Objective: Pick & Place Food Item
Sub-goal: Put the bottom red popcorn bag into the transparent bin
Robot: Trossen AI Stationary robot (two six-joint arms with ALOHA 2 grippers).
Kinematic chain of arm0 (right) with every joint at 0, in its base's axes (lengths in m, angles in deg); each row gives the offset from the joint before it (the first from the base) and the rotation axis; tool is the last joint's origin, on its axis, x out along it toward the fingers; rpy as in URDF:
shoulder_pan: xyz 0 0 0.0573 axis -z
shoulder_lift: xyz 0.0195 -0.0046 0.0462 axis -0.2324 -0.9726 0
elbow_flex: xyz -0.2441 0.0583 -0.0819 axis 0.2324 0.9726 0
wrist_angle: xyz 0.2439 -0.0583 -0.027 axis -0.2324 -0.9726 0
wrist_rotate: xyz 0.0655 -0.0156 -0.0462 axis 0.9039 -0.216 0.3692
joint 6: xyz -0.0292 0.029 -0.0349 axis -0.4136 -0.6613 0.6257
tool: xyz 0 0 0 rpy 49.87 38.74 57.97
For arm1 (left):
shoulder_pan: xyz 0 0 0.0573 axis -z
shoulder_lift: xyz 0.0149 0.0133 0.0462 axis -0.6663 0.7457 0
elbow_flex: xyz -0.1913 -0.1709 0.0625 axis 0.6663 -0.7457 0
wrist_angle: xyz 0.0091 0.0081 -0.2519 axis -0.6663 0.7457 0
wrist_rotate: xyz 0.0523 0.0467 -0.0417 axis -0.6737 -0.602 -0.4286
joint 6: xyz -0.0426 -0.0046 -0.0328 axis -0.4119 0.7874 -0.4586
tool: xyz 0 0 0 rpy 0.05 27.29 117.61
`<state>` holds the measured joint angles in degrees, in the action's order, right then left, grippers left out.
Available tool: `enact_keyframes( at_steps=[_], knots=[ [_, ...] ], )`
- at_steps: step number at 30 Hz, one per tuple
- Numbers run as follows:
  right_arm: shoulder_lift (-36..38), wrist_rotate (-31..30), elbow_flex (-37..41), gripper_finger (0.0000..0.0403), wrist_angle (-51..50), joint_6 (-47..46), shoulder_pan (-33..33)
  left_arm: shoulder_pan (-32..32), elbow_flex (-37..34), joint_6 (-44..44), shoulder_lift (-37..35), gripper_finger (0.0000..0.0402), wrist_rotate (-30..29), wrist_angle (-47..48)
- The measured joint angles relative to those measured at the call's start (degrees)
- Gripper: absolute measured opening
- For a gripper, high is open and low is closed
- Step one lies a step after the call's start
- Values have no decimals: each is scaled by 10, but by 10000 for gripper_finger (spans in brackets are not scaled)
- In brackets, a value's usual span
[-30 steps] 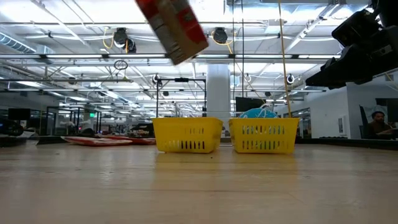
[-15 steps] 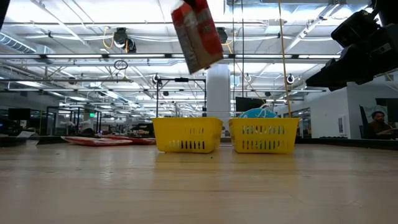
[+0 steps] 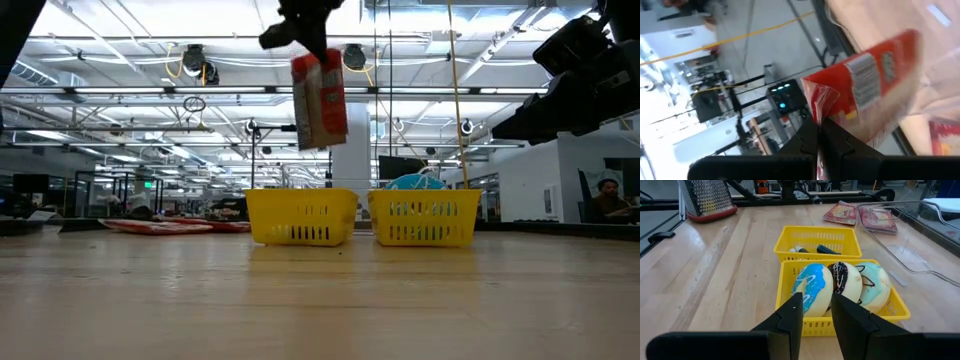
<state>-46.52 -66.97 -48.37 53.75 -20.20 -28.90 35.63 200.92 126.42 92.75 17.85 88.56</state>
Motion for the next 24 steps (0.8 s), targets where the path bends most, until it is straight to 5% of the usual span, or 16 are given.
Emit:
enact_keyframes(
  at_steps=[15,24],
  knots=[
    [0,-1,0,91,-5,7,0,-69,0,67,115,6,226,-171],
    [0,-1,0,91,-11,15,0,-89,0,81,191,3,273,-257]
  ],
)
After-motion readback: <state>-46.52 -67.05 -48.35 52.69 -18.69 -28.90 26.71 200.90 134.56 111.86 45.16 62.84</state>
